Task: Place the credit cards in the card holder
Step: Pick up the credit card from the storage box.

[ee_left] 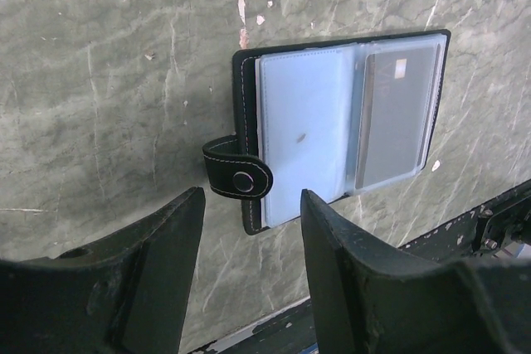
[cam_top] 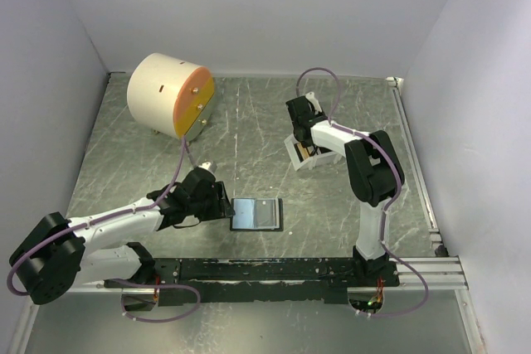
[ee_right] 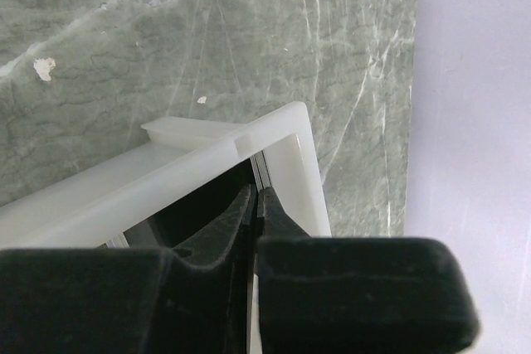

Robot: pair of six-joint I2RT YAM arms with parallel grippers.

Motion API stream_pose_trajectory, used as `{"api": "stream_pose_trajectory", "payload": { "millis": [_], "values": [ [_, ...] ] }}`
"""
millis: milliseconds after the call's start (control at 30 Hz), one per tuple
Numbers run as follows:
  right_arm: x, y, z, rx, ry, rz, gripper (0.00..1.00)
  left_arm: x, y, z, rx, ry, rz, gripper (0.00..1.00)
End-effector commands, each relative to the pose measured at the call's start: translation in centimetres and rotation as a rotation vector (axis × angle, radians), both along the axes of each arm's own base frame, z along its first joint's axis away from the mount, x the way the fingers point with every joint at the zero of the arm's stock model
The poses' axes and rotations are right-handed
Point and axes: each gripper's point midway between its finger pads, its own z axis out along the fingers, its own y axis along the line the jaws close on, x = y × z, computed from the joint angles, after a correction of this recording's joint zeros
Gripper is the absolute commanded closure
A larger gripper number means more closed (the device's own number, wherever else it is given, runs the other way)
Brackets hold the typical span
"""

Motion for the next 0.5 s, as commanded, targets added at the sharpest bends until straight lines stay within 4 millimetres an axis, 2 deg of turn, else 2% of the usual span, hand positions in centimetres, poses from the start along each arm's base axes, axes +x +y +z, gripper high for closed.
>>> {"api": "stream_pose_trajectory", "payload": {
  "millis": [0,300,467],
  "values": [
    [0.3,-0.1,1.4,0.039,-0.042,-0.002,1.00,-0.1,-0.8,0.4,-0.046,-0.005,-0.018,0.40],
    [-0.4,0.7,2.6,0.111,-0.033,0.015,1.00,-0.1,-0.8,0.5,-0.047,0.001,-0.006,0.39],
    [-0.6,1.6,4.6,0.182,-0.055,0.050,1.00,0.2,-0.7,1.2,-0.044,-0.008,0.005,0.40]
  ]
}}
